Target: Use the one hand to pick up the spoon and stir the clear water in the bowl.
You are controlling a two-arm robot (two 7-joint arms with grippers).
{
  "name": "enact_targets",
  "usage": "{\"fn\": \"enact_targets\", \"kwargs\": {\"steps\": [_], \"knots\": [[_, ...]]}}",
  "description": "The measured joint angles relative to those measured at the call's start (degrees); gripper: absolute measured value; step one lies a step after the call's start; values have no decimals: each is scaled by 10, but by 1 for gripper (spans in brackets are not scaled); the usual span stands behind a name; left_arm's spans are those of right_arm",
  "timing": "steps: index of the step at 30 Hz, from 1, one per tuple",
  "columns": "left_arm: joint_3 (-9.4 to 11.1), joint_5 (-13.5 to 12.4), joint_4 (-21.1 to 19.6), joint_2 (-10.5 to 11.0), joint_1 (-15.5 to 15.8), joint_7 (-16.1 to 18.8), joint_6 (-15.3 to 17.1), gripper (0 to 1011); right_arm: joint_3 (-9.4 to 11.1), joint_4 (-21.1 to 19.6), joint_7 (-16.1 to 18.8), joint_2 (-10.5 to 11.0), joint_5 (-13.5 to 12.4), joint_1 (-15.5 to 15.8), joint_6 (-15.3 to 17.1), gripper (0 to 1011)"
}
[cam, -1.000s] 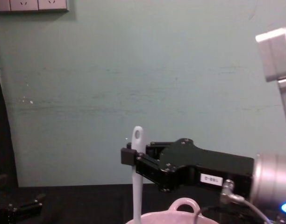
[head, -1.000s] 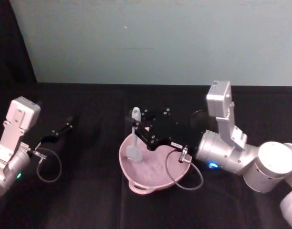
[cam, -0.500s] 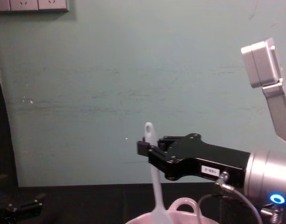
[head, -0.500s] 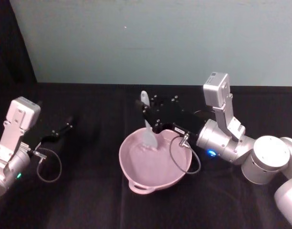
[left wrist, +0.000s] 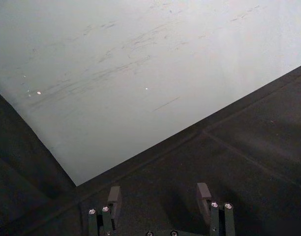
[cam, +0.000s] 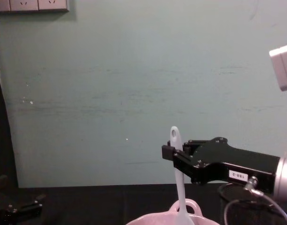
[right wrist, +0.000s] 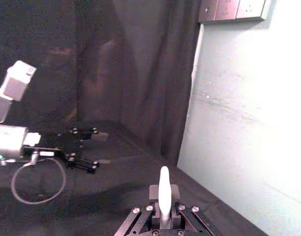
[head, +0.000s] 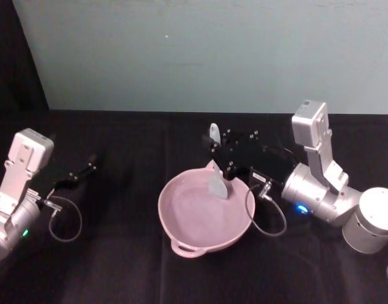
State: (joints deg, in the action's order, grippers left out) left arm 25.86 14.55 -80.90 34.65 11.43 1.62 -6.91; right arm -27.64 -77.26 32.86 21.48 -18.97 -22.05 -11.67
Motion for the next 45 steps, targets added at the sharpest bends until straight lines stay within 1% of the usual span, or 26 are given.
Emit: {"fn": "enact_targets", "kwargs": {"steps": [3,7,13,17,20,22,25,27,29,31,32,35,39,42,43,45], "knots": [[0,0,0,0,0,0,0,1005,2,-10,2,4,-3,8,3,118],[0,0,0,0,0,0,0,1005,6,-34,5,14,-9,29,7,118],[0,0,0,0,0,0,0,1005,5,-64,9,20,-15,47,13,118],[0,0,0,0,0,0,0,1005,0,-69,18,18,-24,48,16,118],[0,0,0,0,0,0,0,1005,-9,-68,28,13,-30,45,19,118],[0,0,0,0,0,0,0,1005,-18,-59,37,5,-34,37,18,118],[0,0,0,0,0,0,0,1005,-23,-54,41,0,-36,32,17,118],[0,0,0,0,0,0,0,1005,-32,-41,46,-11,-39,23,10,118],[0,0,0,0,0,0,0,1005,-35,-30,47,-19,-40,16,4,118],[0,0,0,0,0,0,0,1005,-36,-26,47,-22,-41,14,2,118],[0,0,0,0,0,0,0,1005,-37,-17,47,-27,-42,9,-2,118],[0,0,0,0,0,0,0,1005,-36,5,42,-38,-41,-2,-13,118],[0,0,0,0,0,0,0,1005,-31,26,33,-45,-38,-12,-22,118],[0,0,0,0,0,0,0,1005,-23,45,24,-49,-32,-20,-30,118],[0,0,0,0,0,0,0,1005,-18,55,19,-50,-30,-24,-34,118],[0,0,0,0,0,0,0,1005,-13,60,14,-50,-28,-25,-37,118]]}}
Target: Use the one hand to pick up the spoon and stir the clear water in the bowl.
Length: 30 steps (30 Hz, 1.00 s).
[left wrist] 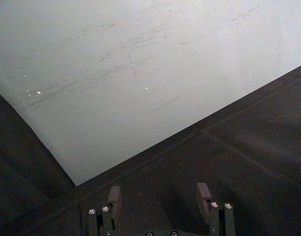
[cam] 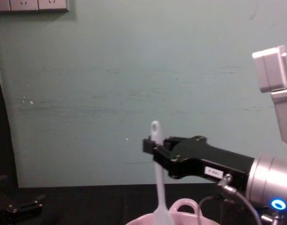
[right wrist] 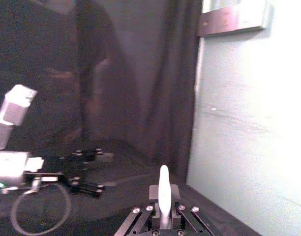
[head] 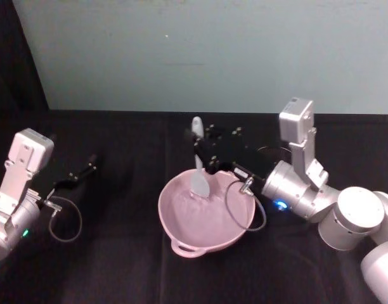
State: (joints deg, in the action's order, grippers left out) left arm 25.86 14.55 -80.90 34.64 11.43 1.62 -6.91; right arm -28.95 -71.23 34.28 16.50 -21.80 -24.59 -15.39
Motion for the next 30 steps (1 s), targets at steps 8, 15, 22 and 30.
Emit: {"fn": "enact_targets", "kwargs": {"steps": [8,15,22,30], "knots": [[0,0,0,0,0,0,0,1005,29,-6,-19,13,6,13,-8,118],[0,0,0,0,0,0,0,1005,50,-44,-21,35,3,47,-3,118],[0,0,0,0,0,0,0,1005,52,-85,-6,50,-10,81,4,118],[0,0,0,0,0,0,0,1005,35,-109,20,50,-29,96,5,118]]}}
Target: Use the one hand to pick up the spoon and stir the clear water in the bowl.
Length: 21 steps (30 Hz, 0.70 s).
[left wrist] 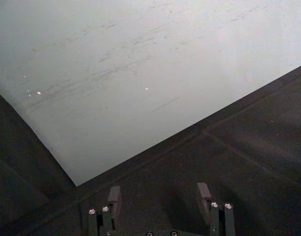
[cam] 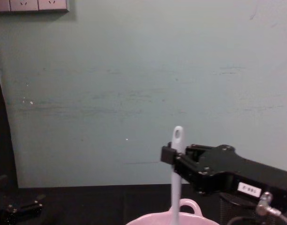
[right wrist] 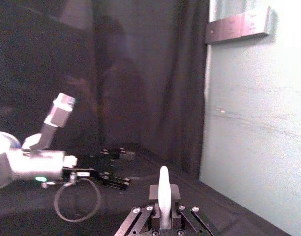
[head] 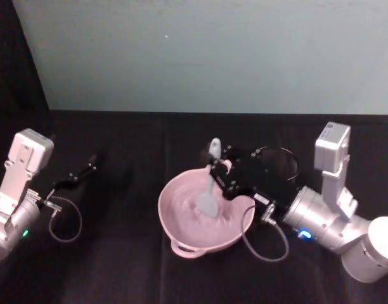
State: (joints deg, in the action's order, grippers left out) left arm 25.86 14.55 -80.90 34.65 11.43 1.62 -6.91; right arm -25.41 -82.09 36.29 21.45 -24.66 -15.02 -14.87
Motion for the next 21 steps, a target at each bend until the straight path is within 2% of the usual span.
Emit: {"fn": "enact_targets", "kwargs": {"steps": [6,10,16,21], "knots": [[0,0,0,0,0,0,0,1005,-16,21,20,-16,-16,-15,0,118],[0,0,0,0,0,0,0,1005,-26,52,31,-31,-25,-34,-6,118],[0,0,0,0,0,0,0,1005,-30,94,33,-50,-28,-62,-18,118],[0,0,0,0,0,0,0,1005,-26,127,25,-59,-24,-83,-26,118]]}}
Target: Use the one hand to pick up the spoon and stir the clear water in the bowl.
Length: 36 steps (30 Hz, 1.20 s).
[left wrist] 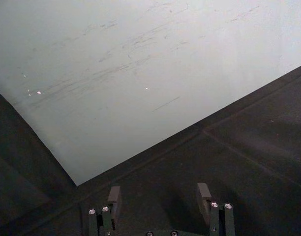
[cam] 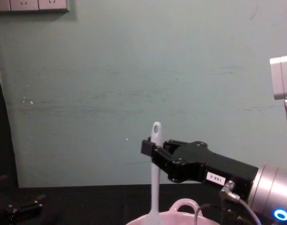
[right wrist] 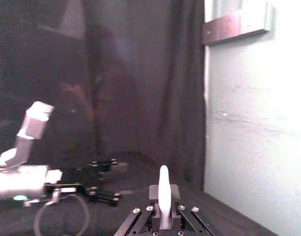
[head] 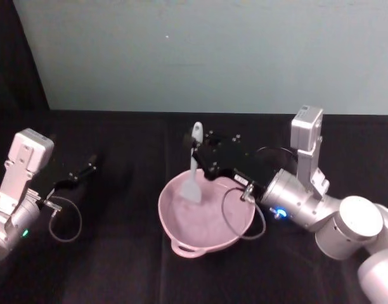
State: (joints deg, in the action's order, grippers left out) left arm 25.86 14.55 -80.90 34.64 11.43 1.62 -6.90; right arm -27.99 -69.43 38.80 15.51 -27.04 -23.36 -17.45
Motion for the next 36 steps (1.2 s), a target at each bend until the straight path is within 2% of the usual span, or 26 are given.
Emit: {"fn": "enact_targets", "kwargs": {"steps": [5,11,15,23,29,36], "knots": [[0,0,0,0,0,0,0,1005,10,18,-17,-1,11,-11,-5,118],[0,0,0,0,0,0,0,1005,29,15,-43,11,25,-7,-5,118],[0,0,0,0,0,0,0,1005,39,-1,-52,22,29,6,1,118],[0,0,0,0,0,0,0,1005,52,-71,-56,51,31,53,17,118],[0,0,0,0,0,0,0,1005,45,-106,-39,59,22,77,21,118],[0,0,0,0,0,0,0,1005,18,-102,-12,46,11,76,22,118]]}}
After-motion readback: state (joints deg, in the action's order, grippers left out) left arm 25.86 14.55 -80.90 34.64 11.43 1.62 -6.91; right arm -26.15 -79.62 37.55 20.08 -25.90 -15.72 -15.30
